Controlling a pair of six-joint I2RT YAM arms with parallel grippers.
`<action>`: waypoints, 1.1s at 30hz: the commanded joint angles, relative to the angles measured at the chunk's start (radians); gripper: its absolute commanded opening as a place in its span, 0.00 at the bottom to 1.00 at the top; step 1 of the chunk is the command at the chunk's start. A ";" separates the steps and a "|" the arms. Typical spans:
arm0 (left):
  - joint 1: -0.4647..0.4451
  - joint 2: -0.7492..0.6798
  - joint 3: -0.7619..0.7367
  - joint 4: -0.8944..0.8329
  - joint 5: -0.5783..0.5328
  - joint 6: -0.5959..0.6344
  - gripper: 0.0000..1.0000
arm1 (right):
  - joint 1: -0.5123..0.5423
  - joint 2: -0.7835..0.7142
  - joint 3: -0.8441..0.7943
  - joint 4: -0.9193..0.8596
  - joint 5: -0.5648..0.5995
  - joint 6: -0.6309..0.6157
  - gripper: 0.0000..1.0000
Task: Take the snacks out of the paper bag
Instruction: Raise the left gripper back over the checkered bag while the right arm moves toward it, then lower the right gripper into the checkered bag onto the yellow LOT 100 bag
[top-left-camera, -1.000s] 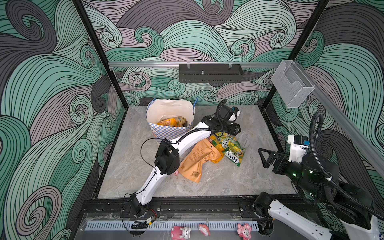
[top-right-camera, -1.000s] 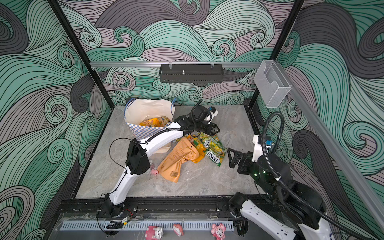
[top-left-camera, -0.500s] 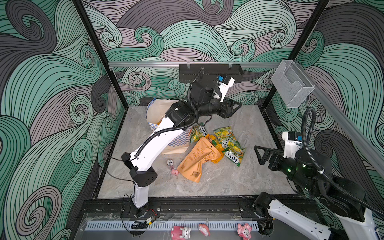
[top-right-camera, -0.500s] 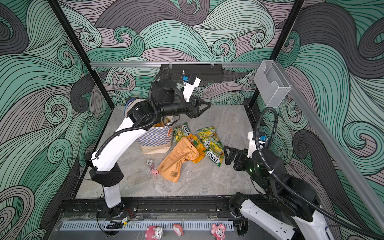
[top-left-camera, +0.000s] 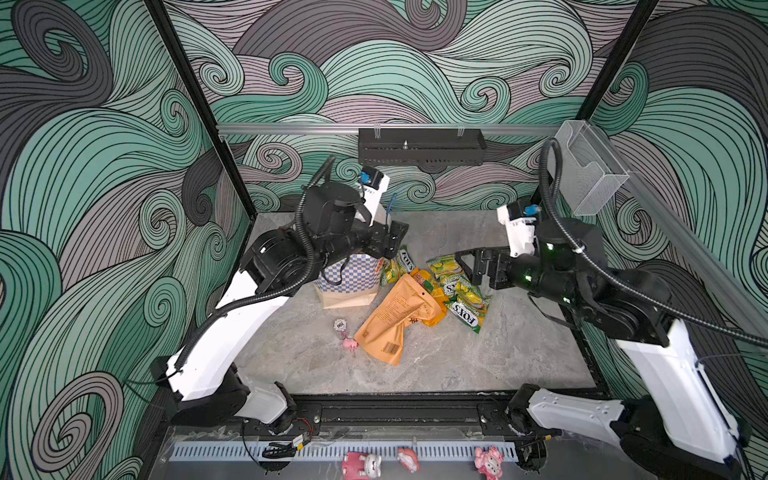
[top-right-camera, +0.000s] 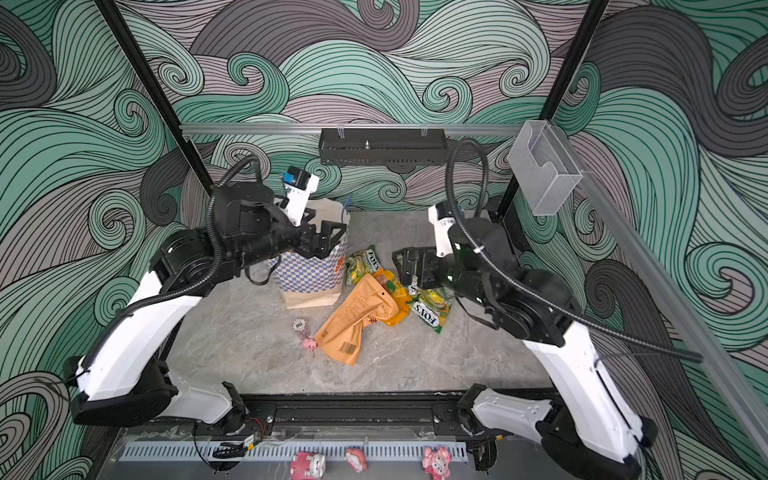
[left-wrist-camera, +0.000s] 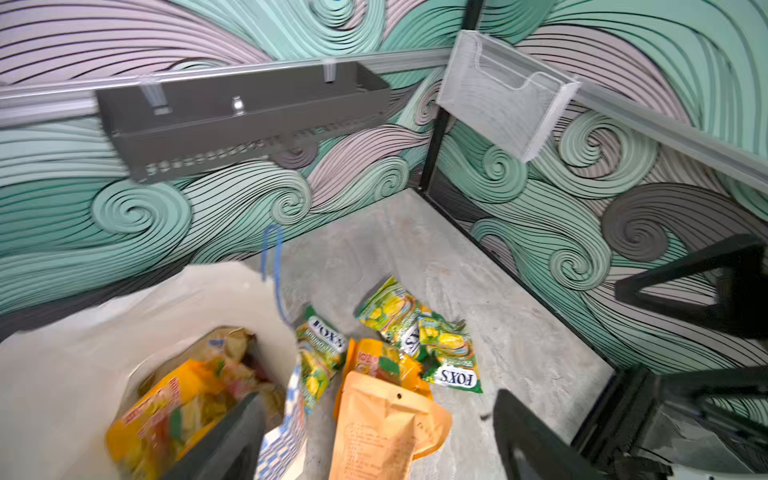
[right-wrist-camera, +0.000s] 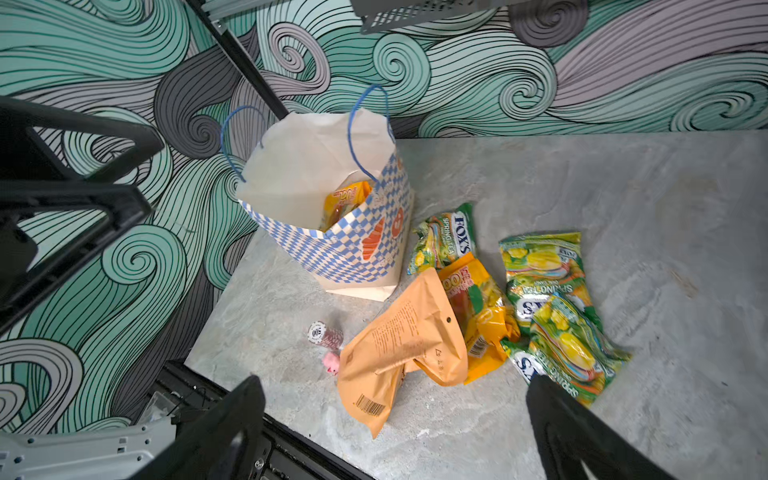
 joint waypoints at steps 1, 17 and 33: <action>0.101 -0.119 -0.088 -0.036 -0.047 -0.106 0.95 | 0.061 0.100 0.120 -0.048 -0.014 -0.054 0.97; 0.236 -0.328 -0.279 -0.255 -0.099 -0.260 0.96 | 0.245 0.657 0.744 -0.128 0.022 -0.165 0.97; 0.239 -0.285 -0.354 -0.229 -0.163 -0.142 0.90 | 0.109 1.087 0.928 0.044 -0.137 -0.145 0.91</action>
